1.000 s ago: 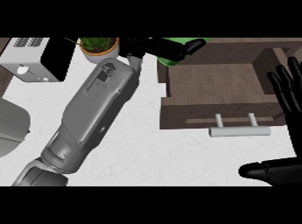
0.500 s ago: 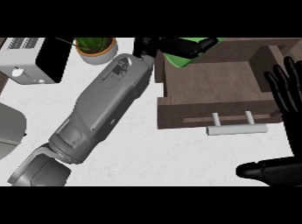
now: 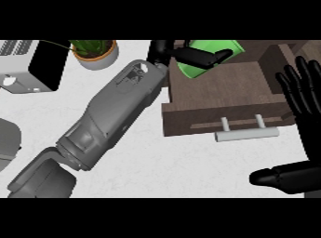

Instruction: Pick up the cup, place it into the drawer and close the drawer

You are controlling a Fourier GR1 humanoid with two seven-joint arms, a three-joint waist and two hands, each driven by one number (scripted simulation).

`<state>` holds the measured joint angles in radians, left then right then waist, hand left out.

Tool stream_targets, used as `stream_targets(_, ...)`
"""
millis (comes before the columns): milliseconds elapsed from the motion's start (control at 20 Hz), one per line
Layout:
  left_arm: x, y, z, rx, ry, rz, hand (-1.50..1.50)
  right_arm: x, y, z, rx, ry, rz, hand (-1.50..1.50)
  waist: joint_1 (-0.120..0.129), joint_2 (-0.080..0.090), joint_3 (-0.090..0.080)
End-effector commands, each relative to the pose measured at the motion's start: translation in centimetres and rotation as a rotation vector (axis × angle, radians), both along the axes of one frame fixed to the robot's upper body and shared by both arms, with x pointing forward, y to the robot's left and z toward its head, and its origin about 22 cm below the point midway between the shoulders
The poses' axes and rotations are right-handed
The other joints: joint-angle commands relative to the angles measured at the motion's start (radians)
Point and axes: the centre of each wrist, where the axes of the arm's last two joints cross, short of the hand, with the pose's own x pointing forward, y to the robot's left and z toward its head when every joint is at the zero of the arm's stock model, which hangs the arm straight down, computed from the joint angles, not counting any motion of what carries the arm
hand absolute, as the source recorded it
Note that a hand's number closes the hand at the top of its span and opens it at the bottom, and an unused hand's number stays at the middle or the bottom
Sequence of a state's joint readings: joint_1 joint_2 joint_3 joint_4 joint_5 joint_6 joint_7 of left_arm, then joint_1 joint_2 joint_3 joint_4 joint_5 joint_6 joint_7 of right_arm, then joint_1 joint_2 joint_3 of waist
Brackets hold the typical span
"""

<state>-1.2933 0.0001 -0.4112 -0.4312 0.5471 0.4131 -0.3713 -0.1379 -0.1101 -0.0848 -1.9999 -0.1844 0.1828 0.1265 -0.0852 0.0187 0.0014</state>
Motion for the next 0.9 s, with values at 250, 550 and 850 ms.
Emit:
stream_targets(250,0.0,-0.8,-0.1,0.187,0.011,0.049,-1.50,0.2,1.0,0.2,0.008,-0.020,0.026,-1.50,-0.022,0.005,0.001)
stream_targets(550,-1.1,-1.7,-0.4,0.085,0.001,0.008,-1.50,0.5,1.1,0.4,0.044,-0.032,0.062,-1.50,-0.037,0.007,0.000)
stream_targets(850,-1.7,-1.7,-0.7,-0.062,-0.026,-0.045,-1.50,0.5,0.7,0.0,0.081,-0.001,0.116,-1.50,-0.020,0.004,0.000)
